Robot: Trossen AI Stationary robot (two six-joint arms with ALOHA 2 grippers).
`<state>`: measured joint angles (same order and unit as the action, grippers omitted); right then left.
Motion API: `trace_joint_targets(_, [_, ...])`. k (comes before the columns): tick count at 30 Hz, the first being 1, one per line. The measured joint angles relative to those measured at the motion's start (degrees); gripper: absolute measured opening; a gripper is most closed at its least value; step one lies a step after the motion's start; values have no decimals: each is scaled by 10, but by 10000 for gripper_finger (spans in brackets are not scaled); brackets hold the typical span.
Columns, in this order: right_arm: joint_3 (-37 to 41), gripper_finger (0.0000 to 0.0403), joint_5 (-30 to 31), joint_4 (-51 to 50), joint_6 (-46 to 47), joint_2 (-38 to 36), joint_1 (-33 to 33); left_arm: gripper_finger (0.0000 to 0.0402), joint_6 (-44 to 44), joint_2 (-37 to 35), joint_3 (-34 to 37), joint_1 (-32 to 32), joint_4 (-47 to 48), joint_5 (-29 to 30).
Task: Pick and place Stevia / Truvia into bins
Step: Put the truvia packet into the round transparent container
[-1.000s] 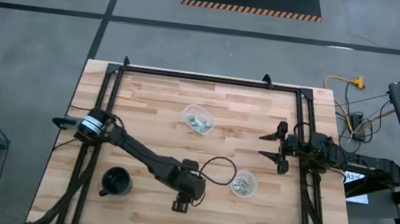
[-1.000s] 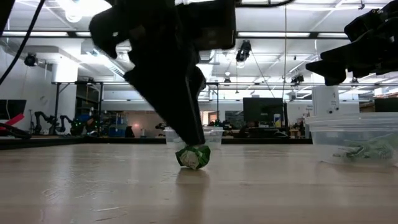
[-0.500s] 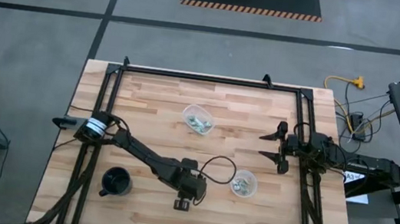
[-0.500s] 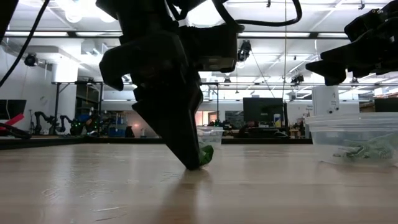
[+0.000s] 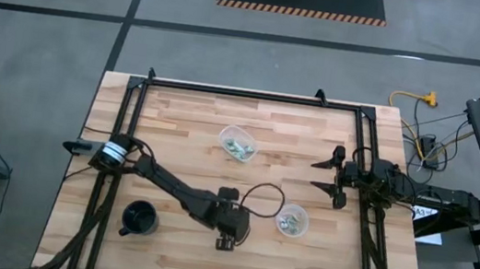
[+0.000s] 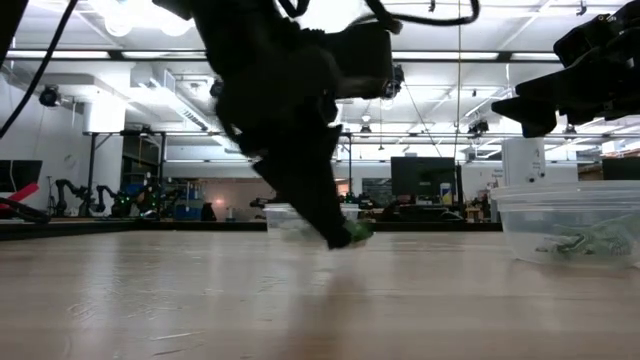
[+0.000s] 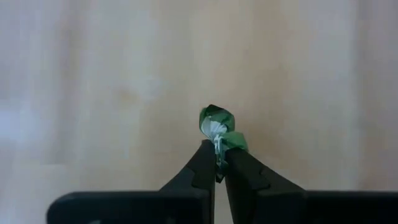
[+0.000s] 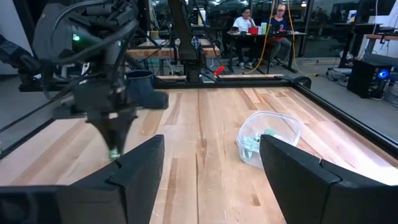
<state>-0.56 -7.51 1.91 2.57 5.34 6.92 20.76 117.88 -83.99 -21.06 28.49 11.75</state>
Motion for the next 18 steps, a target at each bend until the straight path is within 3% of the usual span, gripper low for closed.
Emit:
trace_joint_targets(11, [0,253,0,0,0,0,0,1,1,-24,18,22,-66,154])
trace_joint_targets(18, [0,254,0,0,0,0,0,0,-7,-54,122,80,-246,173])
